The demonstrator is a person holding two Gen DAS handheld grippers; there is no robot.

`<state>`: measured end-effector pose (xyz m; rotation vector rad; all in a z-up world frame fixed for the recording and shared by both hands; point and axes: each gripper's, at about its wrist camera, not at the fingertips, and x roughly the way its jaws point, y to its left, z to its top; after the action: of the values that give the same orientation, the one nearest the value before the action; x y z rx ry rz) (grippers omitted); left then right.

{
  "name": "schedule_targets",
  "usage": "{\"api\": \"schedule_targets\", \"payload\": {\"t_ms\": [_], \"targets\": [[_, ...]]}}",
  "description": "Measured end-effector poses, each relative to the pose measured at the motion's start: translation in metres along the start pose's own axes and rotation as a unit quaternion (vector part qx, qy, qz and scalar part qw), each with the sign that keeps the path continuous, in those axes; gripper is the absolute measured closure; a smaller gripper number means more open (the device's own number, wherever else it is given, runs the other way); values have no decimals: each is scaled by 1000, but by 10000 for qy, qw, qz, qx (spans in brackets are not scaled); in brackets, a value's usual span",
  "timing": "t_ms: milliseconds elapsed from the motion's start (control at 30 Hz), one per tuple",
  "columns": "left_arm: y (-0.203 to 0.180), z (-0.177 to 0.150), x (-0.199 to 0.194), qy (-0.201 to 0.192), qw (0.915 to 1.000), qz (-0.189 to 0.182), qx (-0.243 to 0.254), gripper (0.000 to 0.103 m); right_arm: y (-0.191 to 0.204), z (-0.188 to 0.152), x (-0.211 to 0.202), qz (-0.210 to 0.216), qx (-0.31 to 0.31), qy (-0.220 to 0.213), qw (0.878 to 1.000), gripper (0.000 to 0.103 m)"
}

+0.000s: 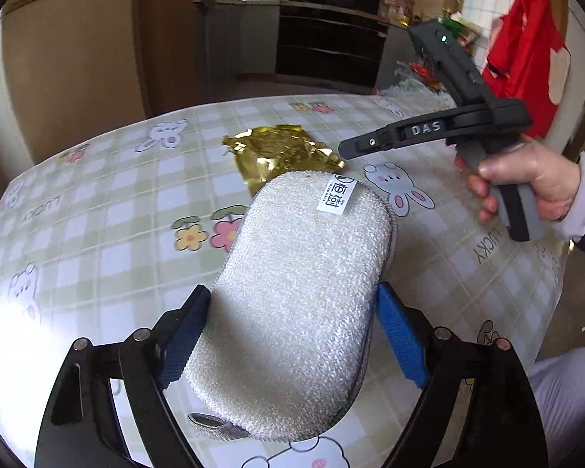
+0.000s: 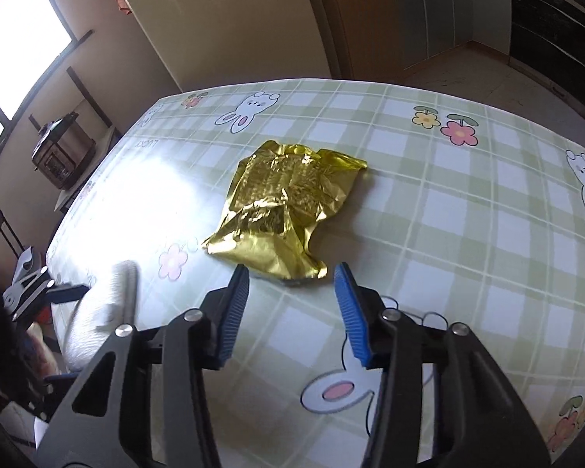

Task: Collect trash
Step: 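Grasp the white sponge with the left gripper while the right grasps the gold foil, then carry the gold foil over the bin and open the right gripper while the left holds the sponge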

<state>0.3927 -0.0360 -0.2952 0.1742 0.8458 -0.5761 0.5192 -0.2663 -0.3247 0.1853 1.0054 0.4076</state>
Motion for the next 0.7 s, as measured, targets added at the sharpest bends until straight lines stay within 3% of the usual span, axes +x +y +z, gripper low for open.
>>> {"api": "schedule_targets", "payload": {"t_ms": [233,300,333,467,700], "targets": [[31,-27,-37,-315,9944,535,-854,19,-1,16,37,-190,485,181,9985,55],[39,-31,-47,-444,9912,543,-1122,19,-1,14,35,-155,556,161,9982,87],[42,-33,-53,-511,9892,551,-1260,19,1,13,28,-145,604,63,9980,89],[49,-41,-77,-746,9818,589,-1643,19,16,7,-3,-319,286,-193,9989,90],[25,-55,-113,-911,9761,474,-1916,19,43,-8,-68,-451,-128,-439,9979,90]]}}
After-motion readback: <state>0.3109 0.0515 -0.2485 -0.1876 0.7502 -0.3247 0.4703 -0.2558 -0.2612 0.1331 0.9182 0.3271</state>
